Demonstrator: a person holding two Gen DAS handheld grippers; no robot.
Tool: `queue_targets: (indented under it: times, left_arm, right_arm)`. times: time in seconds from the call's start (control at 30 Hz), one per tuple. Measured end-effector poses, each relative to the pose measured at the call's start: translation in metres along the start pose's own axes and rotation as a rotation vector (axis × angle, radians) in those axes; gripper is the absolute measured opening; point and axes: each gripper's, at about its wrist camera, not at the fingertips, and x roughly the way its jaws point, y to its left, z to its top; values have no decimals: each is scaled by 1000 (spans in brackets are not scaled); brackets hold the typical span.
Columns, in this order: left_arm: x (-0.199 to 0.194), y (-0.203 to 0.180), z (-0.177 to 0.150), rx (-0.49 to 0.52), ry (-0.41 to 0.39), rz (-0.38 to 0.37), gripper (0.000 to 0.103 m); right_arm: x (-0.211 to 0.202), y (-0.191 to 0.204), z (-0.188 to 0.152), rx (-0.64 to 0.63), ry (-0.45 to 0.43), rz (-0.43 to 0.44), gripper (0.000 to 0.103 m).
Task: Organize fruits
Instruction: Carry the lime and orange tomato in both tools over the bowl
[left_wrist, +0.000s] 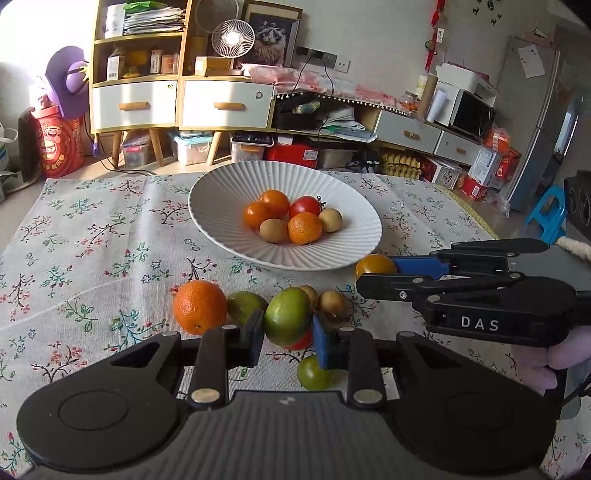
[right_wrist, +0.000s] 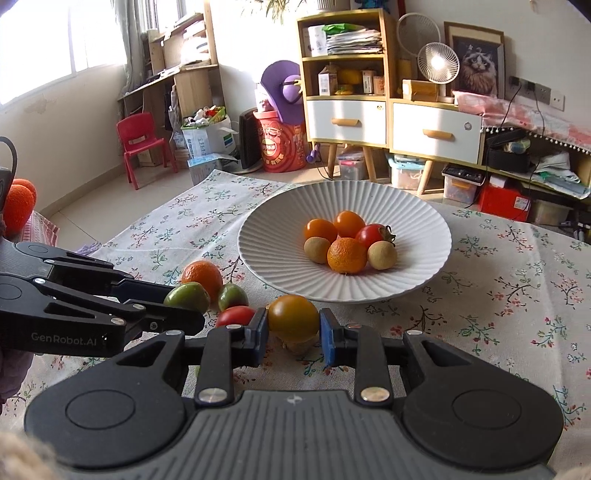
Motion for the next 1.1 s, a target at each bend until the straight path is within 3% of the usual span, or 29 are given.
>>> queue_targets:
  times: [0.27,0.77,0.93,1.1]
  left_arm:
    - [1,-6,14,12,-37,2,28]
    - [44,-4,55,-22,-41,-47,28]
    - [65,-4,67,-27,-11,-44,28]
    - [83,3,76,-100,31,-53,28]
  right_arm:
    - [-1,-16,9,50,-29,-38,26]
    - [7,-54,25,120,-43,-91,26]
    - [15,-62,35,123,-51,-83,26]
    - [27,-72,43,137,-42,-75,26]
